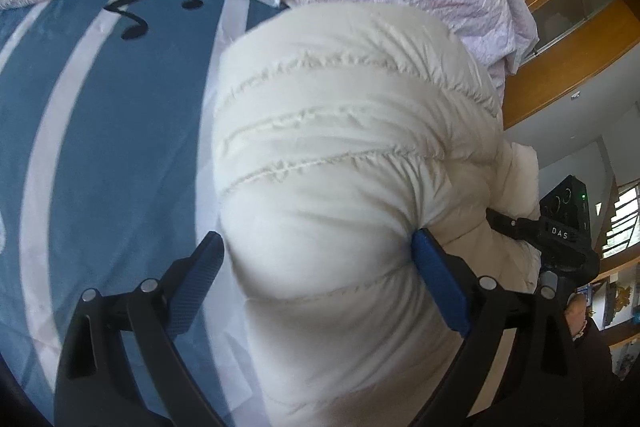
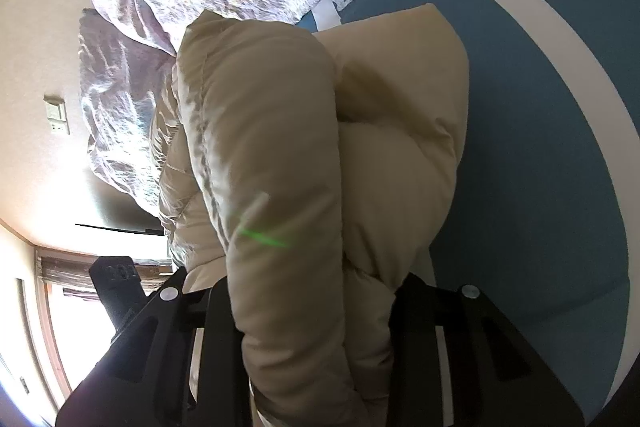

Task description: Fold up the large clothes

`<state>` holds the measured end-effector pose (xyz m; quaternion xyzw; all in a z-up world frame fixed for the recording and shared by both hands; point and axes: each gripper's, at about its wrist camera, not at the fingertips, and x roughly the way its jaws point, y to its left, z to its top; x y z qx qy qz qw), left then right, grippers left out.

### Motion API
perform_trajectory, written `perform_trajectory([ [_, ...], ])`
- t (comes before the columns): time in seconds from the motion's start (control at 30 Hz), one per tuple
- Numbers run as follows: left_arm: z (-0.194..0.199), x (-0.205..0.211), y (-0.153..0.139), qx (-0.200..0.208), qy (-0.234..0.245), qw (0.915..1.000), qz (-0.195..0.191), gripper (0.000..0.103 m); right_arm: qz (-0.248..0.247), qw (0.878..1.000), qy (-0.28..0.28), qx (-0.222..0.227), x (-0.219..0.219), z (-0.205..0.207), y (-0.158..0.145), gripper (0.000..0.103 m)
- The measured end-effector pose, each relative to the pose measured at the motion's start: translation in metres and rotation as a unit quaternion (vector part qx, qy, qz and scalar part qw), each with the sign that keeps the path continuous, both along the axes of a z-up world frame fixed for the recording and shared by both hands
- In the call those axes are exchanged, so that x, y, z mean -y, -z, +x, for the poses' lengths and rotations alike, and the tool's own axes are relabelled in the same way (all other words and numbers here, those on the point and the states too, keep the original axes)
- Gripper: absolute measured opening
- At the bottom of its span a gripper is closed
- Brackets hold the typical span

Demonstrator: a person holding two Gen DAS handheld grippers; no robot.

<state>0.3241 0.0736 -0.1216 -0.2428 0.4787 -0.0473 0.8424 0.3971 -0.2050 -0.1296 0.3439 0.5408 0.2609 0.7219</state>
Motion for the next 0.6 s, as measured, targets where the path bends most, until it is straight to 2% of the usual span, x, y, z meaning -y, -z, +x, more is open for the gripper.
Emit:
perform_trajectory([
  [0.27, 0.0031, 0.0056, 0.0034, 0.001, 0.003, 1.0, -0.009, 0.08, 0.001, 1.0, 0.002, -0.004, 0.0046, 0.0028, 0.0042, 0.03],
  [0.5, 0.0031, 0.0085, 0.0037, 0.007, -0.001, 0.9999, -0.008, 0.072, 0.005, 1.0, 0.003, -0.007, 0.0085, 0.0048, 0.007, 0.03],
  [0.6, 0.0009, 0.0092, 0.0015, 0.014, -0.001, 0.9999, -0.005, 0.063, 0.009, 1.0, 0.004, -0.008, 0.0106, 0.0056, 0.0078, 0.03],
])
